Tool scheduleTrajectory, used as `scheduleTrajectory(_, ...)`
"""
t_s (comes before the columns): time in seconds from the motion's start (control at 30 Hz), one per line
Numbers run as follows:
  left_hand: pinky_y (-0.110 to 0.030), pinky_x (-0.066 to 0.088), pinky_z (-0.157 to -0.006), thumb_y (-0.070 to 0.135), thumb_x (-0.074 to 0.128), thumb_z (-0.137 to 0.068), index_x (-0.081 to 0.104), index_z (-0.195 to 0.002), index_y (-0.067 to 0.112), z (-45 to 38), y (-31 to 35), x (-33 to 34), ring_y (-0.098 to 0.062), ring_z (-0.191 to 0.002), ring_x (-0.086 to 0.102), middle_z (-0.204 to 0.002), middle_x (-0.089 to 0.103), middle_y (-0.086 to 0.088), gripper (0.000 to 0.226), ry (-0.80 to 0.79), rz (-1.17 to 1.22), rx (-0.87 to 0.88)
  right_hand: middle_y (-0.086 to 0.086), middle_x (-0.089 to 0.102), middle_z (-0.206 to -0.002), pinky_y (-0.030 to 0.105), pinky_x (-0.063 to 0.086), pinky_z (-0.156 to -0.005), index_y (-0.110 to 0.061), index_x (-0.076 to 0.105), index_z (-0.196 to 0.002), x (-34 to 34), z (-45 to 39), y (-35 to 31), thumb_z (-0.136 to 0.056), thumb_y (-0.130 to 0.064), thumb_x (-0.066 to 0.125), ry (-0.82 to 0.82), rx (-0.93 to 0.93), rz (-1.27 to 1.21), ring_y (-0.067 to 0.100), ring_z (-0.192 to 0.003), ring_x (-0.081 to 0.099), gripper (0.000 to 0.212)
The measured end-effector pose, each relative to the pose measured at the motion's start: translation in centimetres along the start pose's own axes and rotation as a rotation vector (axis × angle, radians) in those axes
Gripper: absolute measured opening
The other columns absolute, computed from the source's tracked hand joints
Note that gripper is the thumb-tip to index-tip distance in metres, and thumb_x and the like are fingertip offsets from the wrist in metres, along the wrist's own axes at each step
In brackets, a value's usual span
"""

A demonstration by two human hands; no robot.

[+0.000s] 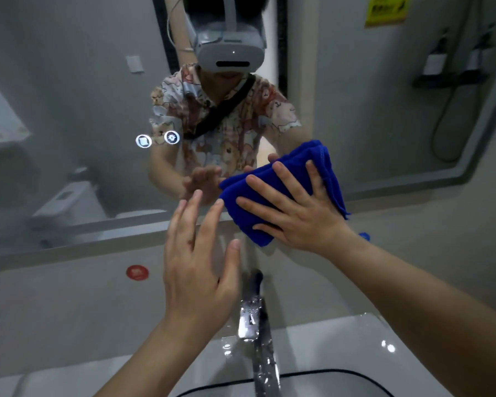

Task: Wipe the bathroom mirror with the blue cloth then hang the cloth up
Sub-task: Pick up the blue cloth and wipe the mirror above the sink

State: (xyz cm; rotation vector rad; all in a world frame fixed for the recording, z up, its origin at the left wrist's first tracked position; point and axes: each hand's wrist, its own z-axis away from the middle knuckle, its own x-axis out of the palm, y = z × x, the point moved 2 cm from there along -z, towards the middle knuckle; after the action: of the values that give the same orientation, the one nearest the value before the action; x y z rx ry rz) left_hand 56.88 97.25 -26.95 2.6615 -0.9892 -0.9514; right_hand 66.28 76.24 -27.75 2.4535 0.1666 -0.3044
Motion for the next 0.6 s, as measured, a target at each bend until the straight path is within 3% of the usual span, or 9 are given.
scheduleTrajectory(0.27,-0.033,0.015,-0.126,0.031,0.057,-0.095,0.048,-0.149,0.015,-1.2,7.1,6.9,-0.027,-0.154,0.024,-0.164,0.031,-0.006,0.058,-0.006,0.020,0.071,0.000,0.037,-0.161,0.066,0.009,-0.121,-0.038,0.040,-0.156,-0.5,7.2,7.8,-0.103,-0.053,0.056,0.032,0.046,0.047,0.037,-0.149,0.030,0.056)
scheduleTrajectory(0.43,-0.035,0.016,-0.126,0.030,0.057,-0.095,0.049,-0.148,0.012,-1.8,11.5,10.6,-0.031,-0.153,0.027,-0.163,0.032,-0.010,0.057,-0.015,0.037,0.140,-0.001,0.035,-0.162,0.067,0.010,-0.121,-0.039,0.036,-0.156,-1.0,12.0,12.7,-0.101,-0.038,0.064,0.027,0.093,0.068,0.035,-0.158,0.009,0.062)
scheduleTrajectory(0.6,-0.038,0.017,-0.126,0.031,0.056,-0.096,0.049,-0.149,0.012,-2.6,15.4,13.4,-0.030,-0.153,0.026,-0.164,0.029,-0.008,0.057,-0.034,0.088,0.190,-0.002,0.031,-0.164,0.067,0.013,-0.121,-0.039,0.031,-0.159,-1.9,16.3,17.2,-0.101,-0.027,0.063,-0.022,0.123,0.079,0.034,-0.159,0.005,0.067)
